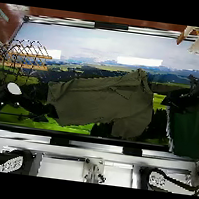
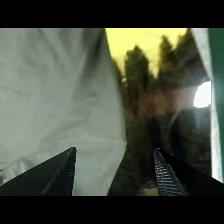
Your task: Fold the shirts.
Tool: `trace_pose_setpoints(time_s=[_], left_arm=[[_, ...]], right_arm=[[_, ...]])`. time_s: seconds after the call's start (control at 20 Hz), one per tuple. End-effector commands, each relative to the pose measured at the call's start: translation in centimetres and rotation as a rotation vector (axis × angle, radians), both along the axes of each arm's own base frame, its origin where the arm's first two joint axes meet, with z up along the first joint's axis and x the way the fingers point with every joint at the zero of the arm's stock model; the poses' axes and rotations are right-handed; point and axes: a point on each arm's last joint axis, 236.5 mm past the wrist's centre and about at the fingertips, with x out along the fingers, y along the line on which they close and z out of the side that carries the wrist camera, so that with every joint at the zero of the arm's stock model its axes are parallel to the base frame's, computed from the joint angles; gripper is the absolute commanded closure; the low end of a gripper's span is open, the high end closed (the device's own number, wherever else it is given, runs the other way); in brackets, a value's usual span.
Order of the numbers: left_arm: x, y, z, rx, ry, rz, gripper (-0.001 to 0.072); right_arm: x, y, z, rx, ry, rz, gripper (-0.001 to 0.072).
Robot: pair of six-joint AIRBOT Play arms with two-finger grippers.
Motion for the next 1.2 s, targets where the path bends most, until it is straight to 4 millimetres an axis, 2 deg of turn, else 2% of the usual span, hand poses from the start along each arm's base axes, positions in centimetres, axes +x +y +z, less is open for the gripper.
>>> trace_pose_setpoints(time_s=[0.0,0.05,0.2,0.25,0.3,0.35,0.4,0.5,0.55,0.95,1.15], left_arm=[[-0.7,-2.4,-1.8,-0.026,-0.026,0.008,0.0013],[-0.6,-2.7,-2.0,-0.025,-0.031,0.002,0.0118],[-0.1,-3.0,-2.7,-0.015,-0.039,0.011,0.0137],[0.2,-3.1,-2.8,-0.017,-0.049,0.022,0.0269],[0.4,-3.2,-2.7,-0.022,-0.055,0.030,0.0442],[0.5,-3.2,-2.7,-0.024,-0.056,0.032,0.0569],[0.4,-3.2,-2.7,-0.024,-0.057,0.028,0.0661],[0.4,-3.2,-2.6,-0.026,-0.063,0.015,0.0677],[0.3,-3.2,-2.5,-0.027,-0.063,0.014,0.0677],[0.8,-3.3,-1.1,-0.033,-0.119,0.009,0.0677],[0.9,-3.3,-0.7,-0.035,-0.129,0.008,0.0677]], right_arm=[[-0.7,0.6,-0.1,0.058,0.011,0.014,0.0120],[-0.7,0.6,-0.2,0.057,0.009,0.018,0.0120],[-0.7,0.6,-0.3,0.058,0.013,0.020,0.0119],[-1.0,0.7,-0.5,0.062,0.023,0.022,0.0119],[-1.6,1.0,-1.2,0.072,0.044,0.032,0.0116],[-2.4,1.4,-2.1,0.090,0.081,0.042,0.0082],[-3.4,2.2,-3.1,0.126,0.122,0.054,0.0082],[-4.4,3.8,-4.8,0.206,0.172,0.065,0.0083],[-4.6,4.1,-5.4,0.217,0.188,0.069,0.0083],[-4.5,3.7,-8.2,0.213,0.232,0.058,0.0084],[-4.1,5.4,-9.7,0.197,0.247,0.104,0.0085]])
